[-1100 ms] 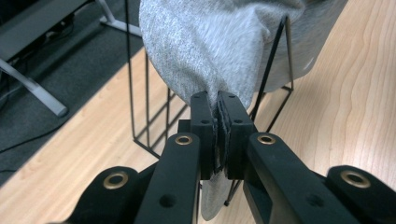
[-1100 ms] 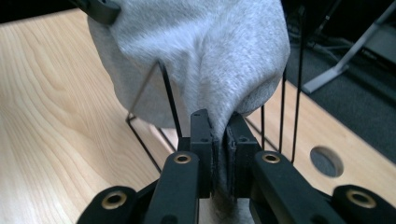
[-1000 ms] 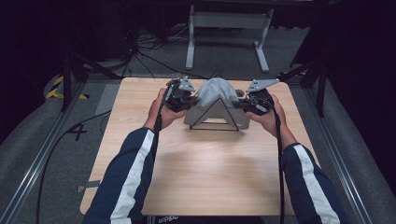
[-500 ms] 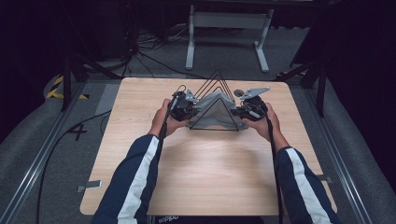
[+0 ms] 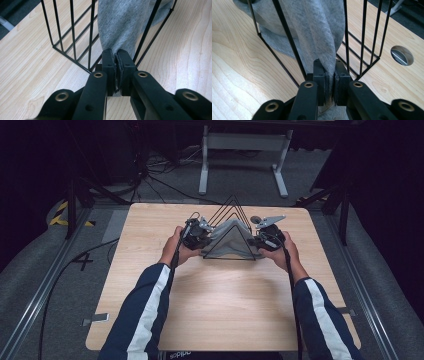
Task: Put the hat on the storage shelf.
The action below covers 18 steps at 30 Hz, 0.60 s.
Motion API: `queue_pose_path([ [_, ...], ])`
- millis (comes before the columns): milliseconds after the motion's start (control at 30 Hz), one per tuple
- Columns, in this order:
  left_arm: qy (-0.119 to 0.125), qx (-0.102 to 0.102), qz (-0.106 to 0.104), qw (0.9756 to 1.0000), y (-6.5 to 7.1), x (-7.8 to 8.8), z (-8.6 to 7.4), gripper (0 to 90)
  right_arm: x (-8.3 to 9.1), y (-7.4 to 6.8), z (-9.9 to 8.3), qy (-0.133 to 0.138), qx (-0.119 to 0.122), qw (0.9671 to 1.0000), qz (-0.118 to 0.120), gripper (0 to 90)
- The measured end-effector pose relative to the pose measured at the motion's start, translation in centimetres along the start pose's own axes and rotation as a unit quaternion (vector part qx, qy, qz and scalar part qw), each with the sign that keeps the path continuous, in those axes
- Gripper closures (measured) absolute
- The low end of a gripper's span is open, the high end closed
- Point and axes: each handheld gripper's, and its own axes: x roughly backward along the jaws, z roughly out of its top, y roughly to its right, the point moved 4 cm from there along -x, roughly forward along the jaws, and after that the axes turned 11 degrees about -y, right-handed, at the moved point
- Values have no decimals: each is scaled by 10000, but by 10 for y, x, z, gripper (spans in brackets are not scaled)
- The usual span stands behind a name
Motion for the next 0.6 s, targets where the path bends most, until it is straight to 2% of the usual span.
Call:
queue_pose_path([
  [233, -15, -15, 77, 10000, -5, 12, -2, 846, 7, 0, 0, -40, 48, 10000, -33, 788],
  [533, 41, -33, 175, 9998, -5, 25, -6, 825, 20, 1, 0, 59, 27, 9999, -90, 750],
  [600, 8, -97, 192, 9998, -5, 30, -8, 821, 24, 1, 0, 128, 18, 9999, -83, 745],
])
